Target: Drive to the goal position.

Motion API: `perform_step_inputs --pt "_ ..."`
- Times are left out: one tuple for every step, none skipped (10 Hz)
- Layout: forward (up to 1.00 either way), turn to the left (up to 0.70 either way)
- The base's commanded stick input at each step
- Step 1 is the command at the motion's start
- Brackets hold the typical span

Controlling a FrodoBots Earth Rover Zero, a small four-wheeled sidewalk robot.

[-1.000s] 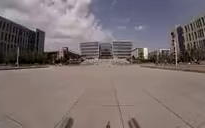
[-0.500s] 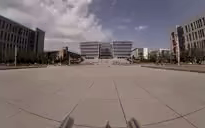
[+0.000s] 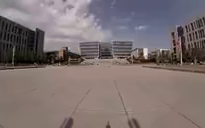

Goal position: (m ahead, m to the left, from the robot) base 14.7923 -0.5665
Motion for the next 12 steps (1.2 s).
perform_step_inputs --pt "1.00 -0.01" --pt "1.00 -0.01" --pt "1.00 -0.01" --pt "1.00 -0.01" --pt "1.00 -0.01" --pt "1.00 -0.01" --pt "1.00 -0.01" --pt "1.00 -0.01" --pt "1.00 -0.01" --pt "1.00 -0.01" --pt "1.00 -0.01" --pt "1.00 -0.01"
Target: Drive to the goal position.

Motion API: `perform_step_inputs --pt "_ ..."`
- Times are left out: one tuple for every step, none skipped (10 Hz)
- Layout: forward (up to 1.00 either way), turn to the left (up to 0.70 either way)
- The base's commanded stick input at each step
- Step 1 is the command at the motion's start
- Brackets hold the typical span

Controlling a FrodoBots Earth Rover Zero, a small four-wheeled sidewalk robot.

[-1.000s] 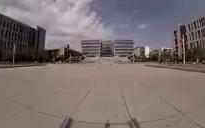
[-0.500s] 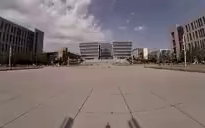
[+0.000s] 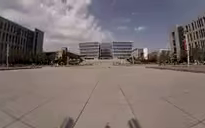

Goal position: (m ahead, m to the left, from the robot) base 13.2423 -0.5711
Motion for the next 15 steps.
perform_step_inputs --pt "1.00 -0.01" --pt "1.00 -0.01" --pt "1.00 -0.01" --pt "1.00 -0.01" --pt "1.00 -0.01" --pt "1.00 -0.01" --pt "1.00 -0.01" --pt "1.00 -0.01" --pt "1.00 -0.01" --pt "1.00 -0.01" --pt "1.00 -0.01" --pt "1.00 -0.01" --pt "1.00 -0.01" --pt "1.00 -0.01" --pt "1.00 -0.01"
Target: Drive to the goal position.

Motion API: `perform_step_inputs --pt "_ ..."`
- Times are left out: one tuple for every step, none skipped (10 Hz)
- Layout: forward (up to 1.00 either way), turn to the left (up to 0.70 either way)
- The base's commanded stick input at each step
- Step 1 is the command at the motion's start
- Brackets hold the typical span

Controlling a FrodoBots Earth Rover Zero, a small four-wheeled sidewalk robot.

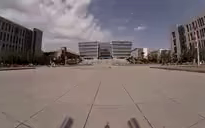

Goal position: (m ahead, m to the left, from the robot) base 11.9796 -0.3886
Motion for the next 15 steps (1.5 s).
perform_step_inputs --pt "1.00 -0.01" --pt "1.00 -0.01" --pt "1.00 -0.01" --pt "1.00 -0.01" --pt "1.00 -0.01" --pt "1.00 -0.01" --pt "1.00 -0.01" --pt "1.00 -0.01" --pt "1.00 -0.01" --pt "1.00 -0.01" --pt "1.00 -0.01" --pt "1.00 -0.01" --pt "1.00 -0.01" --pt "1.00 -0.01" --pt "1.00 -0.01"
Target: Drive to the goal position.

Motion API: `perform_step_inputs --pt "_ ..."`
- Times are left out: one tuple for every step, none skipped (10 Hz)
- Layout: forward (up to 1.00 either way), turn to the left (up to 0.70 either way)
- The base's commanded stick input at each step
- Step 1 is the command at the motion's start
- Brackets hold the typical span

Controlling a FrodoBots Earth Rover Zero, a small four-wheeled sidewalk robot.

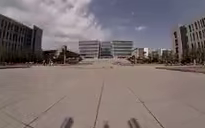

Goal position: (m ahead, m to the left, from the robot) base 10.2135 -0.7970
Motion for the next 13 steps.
perform_step_inputs --pt "1.00 -0.01" --pt "1.00 -0.01" --pt "1.00 -0.01" --pt "1.00 -0.01" --pt "1.00 -0.01" --pt "1.00 -0.01" --pt "1.00 -0.01" --pt "1.00 -0.01" --pt "1.00 -0.01" --pt "1.00 -0.01" --pt "1.00 -0.01" --pt "0.97 -0.01" --pt "0.97 -0.01"
